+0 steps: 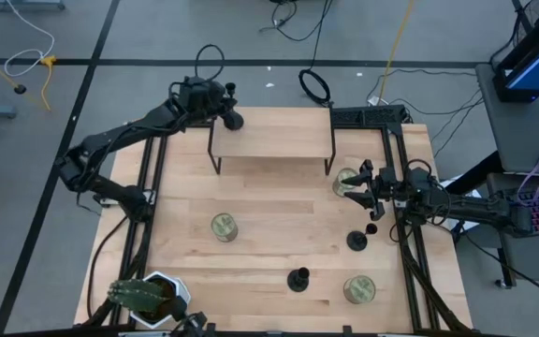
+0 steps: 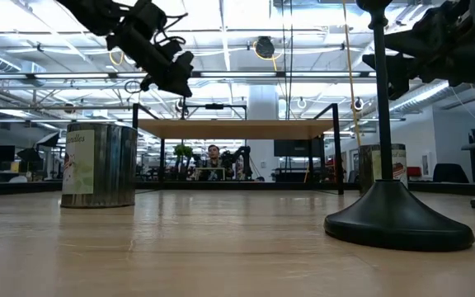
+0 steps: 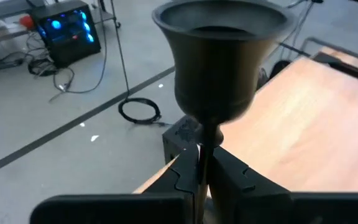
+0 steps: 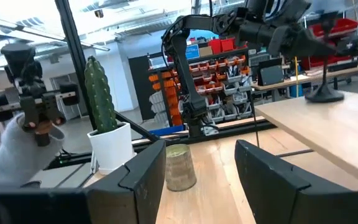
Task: Pick & Place candle stick holders
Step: Put the top black candle holder on the shelf
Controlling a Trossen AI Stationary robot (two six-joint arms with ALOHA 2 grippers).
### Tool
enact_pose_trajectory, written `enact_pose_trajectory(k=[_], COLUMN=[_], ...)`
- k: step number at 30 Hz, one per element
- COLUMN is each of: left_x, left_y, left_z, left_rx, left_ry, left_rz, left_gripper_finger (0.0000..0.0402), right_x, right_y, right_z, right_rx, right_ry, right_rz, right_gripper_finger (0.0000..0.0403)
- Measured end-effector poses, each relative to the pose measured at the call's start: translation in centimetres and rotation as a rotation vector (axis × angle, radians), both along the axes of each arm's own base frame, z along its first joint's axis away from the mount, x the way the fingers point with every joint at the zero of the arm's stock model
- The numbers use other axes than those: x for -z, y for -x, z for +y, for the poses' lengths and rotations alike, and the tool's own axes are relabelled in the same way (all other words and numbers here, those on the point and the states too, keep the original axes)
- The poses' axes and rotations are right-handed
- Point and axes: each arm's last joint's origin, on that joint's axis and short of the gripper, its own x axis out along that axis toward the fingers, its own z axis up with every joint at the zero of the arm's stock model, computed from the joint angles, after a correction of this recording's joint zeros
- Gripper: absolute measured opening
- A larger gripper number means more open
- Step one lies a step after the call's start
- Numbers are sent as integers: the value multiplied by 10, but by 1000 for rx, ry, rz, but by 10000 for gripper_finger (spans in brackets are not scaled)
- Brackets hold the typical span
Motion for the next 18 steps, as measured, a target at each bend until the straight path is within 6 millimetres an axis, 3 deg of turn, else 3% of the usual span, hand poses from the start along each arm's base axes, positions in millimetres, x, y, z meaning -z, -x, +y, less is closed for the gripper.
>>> enact_pose_trajectory(k=[8,18], left_x=[3,12], left_y=[1,2], left_z=[3,-3], left_rx=[-15,-23], left_ry=[-15,18], left_rz=[29,147], left_gripper_finger=[20,127], right_x=[0,1], right_y=[0,-1], right_z=[0,2], right_rx=[-5,-88], right_ry=[-20,-7], right_rz=[1,15], right_gripper_finger=[185,185])
